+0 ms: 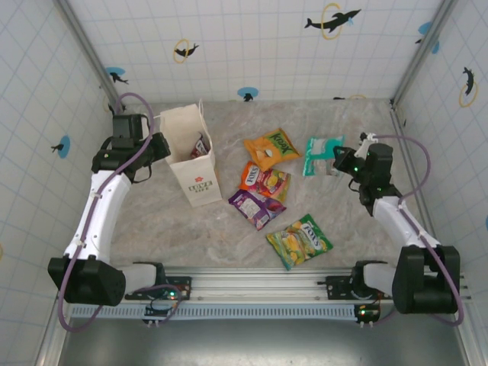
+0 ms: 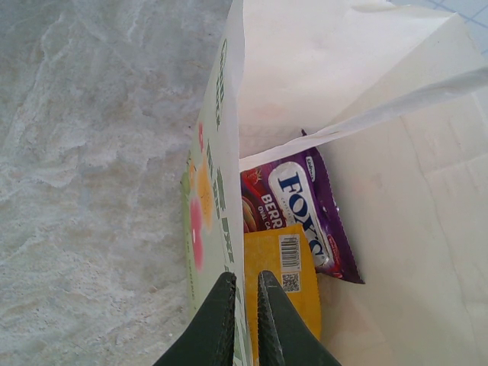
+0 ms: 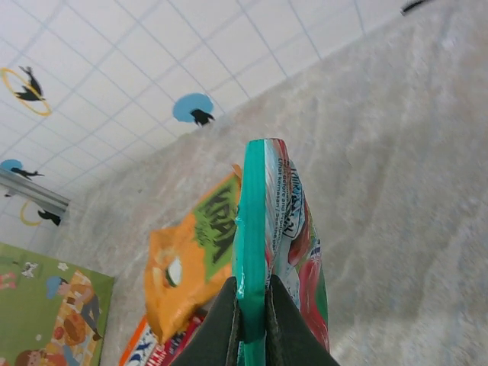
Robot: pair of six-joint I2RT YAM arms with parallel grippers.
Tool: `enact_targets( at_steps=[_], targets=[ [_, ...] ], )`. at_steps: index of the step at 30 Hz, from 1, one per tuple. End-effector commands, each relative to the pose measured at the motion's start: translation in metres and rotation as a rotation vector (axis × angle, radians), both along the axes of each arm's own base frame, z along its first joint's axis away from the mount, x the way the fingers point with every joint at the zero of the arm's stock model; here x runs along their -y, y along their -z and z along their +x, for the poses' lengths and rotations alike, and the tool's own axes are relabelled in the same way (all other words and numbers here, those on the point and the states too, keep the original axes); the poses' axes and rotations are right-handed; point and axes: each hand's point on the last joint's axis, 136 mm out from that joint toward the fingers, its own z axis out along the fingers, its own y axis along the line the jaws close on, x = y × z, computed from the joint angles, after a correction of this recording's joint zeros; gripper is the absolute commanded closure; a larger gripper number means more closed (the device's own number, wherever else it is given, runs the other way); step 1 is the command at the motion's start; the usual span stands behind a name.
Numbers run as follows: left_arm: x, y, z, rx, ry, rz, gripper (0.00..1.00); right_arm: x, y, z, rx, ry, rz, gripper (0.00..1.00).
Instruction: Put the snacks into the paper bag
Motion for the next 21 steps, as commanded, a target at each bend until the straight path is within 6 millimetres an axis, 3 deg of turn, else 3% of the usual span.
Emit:
enact_targets(
  at_steps=[1, 6, 15, 21],
  targets=[
    [0.002, -0.001, -0.003, 0.010, 0.011, 0.009, 0.87, -0.007, -0.054, 0.007, 0.141, 0.025, -0.037, 1.00],
    [0.001, -0.004, -0.002, 0.017, 0.010, 0.008, 0.87, -0.046, -0.108, 0.002, 0.281, -0.014, -0.030, 1.00],
    [0.000, -0.006, 0.002, 0.019, 0.001, 0.012, 0.87, -0.145, -0.213, -0.022, 0.549, -0.165, -0.040, 1.00],
    [0.001, -0.009, 0.002, 0.030, 0.001, 0.005, 0.89, -0.211, -0.274, -0.050, 0.715, -0.292, 0.007, 1.00]
  ],
)
